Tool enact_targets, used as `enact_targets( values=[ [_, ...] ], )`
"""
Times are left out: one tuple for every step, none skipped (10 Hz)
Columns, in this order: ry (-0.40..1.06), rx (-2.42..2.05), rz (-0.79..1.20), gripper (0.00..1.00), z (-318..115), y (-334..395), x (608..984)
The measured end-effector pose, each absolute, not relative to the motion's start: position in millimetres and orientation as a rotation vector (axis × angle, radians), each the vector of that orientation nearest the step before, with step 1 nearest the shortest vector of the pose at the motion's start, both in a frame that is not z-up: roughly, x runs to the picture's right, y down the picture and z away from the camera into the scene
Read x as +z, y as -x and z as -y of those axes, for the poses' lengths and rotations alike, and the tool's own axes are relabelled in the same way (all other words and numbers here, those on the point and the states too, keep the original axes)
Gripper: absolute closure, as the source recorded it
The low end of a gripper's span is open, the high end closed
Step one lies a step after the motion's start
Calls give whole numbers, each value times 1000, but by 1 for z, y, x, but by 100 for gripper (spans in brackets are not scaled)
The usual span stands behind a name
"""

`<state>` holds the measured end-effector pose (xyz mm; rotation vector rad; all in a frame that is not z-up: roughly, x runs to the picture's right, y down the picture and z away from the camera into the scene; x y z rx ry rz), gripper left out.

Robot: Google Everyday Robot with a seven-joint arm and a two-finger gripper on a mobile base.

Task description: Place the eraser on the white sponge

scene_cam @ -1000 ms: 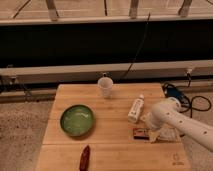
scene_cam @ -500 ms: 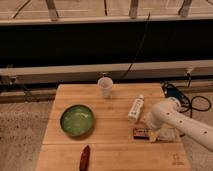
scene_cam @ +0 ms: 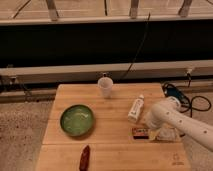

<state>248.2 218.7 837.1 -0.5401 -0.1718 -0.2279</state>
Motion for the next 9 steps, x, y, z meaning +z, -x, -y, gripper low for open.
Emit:
enact_targets(
  values=[
    [540,-228,170,39,-218,-248,837],
    [540,-228,170,44,-218,-248,837],
    [539,-228,170,52,-217,-248,837],
    [539,-228,170,60,-216,-248,836],
    [539,-231,170,72,-215,-248,834],
    [539,-233,170,81,-215,-248,834],
    [539,-232,172,92,-215,-247,834],
    [537,-230,174,97,-215,-249,834],
    [533,-230,171,98,-213,-256,833]
  ],
)
